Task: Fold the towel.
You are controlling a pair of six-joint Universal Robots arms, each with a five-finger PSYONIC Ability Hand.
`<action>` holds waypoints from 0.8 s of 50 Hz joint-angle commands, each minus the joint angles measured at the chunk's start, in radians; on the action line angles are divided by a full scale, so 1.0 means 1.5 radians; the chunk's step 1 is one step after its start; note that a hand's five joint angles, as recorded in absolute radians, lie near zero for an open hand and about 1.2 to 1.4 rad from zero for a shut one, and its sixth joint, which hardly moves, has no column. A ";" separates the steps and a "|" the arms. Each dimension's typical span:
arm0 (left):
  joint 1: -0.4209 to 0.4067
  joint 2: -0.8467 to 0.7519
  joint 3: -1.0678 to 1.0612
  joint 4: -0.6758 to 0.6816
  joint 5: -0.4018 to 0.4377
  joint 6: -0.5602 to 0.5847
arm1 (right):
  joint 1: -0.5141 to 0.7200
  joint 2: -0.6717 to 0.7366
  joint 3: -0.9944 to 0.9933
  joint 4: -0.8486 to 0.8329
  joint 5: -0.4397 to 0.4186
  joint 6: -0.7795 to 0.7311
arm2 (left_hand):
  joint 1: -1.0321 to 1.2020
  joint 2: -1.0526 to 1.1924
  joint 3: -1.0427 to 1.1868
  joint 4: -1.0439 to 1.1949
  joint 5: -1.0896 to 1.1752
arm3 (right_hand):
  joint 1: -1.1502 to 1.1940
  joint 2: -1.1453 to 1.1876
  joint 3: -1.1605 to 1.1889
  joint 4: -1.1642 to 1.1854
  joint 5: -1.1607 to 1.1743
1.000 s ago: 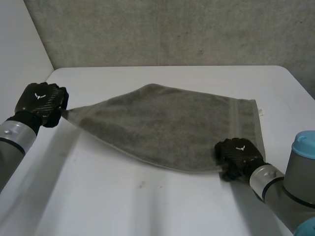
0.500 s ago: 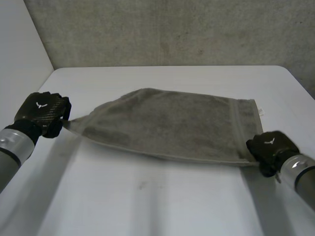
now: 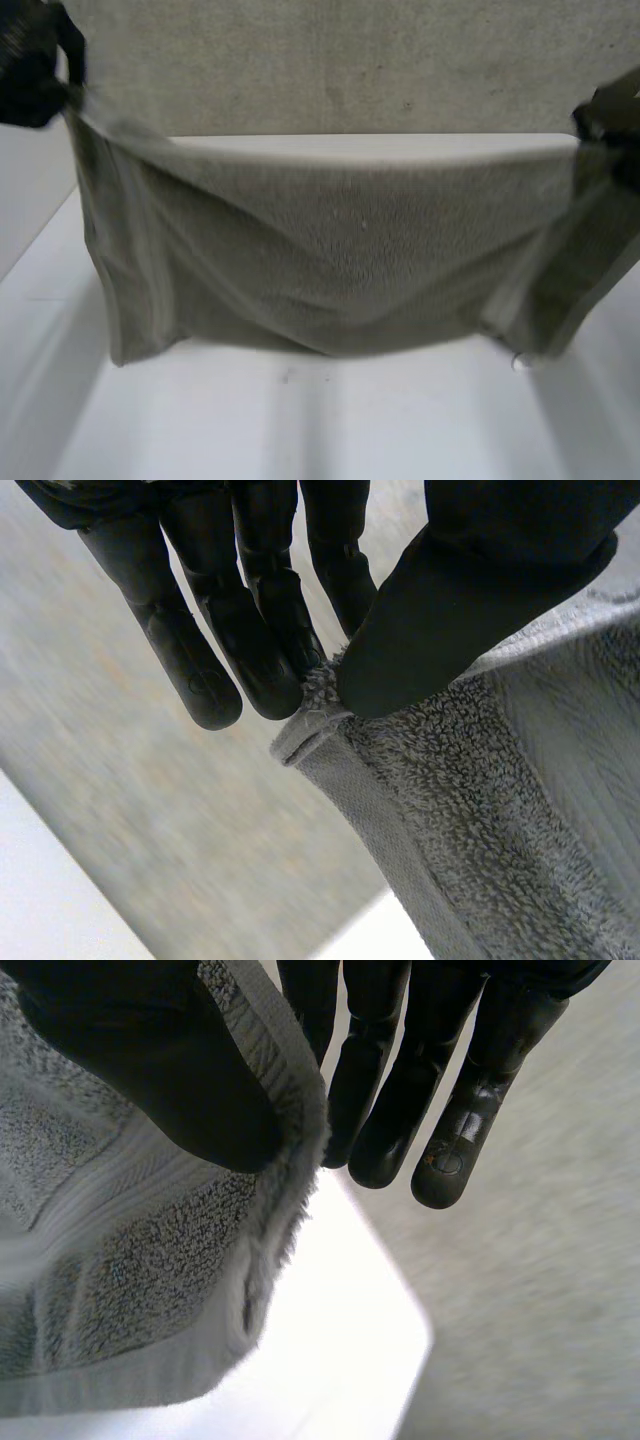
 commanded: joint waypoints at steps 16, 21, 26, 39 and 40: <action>-0.143 -0.447 0.585 0.032 -0.155 0.086 | 0.122 0.293 -0.321 -0.480 0.164 0.006 | 0.157 0.120 0.119 0.119 0.129 | 0.282 0.145 0.139 0.136 0.159; -0.144 -0.411 0.665 0.197 -0.160 0.008 | 0.133 0.224 -0.265 -0.611 0.163 0.025 | 0.157 0.120 0.119 0.119 0.129 | 0.282 0.145 0.139 0.136 0.159; -0.144 -0.383 0.598 0.223 -0.157 -0.042 | 0.133 0.209 -0.217 -0.606 0.160 0.036 | 0.157 0.120 0.119 0.119 0.129 | 0.282 0.145 0.139 0.136 0.159; -0.125 -0.386 0.174 0.286 -0.148 -0.051 | 0.130 0.233 0.024 -0.582 0.077 0.036 | 0.157 0.120 0.119 0.119 0.129 | 0.282 0.145 0.139 0.136 0.159; -0.125 -0.386 0.174 0.286 -0.148 -0.051 | 0.129 0.253 0.057 -0.582 0.062 0.036 | 0.157 0.120 0.119 0.119 0.129 | 0.282 0.145 0.139 0.136 0.159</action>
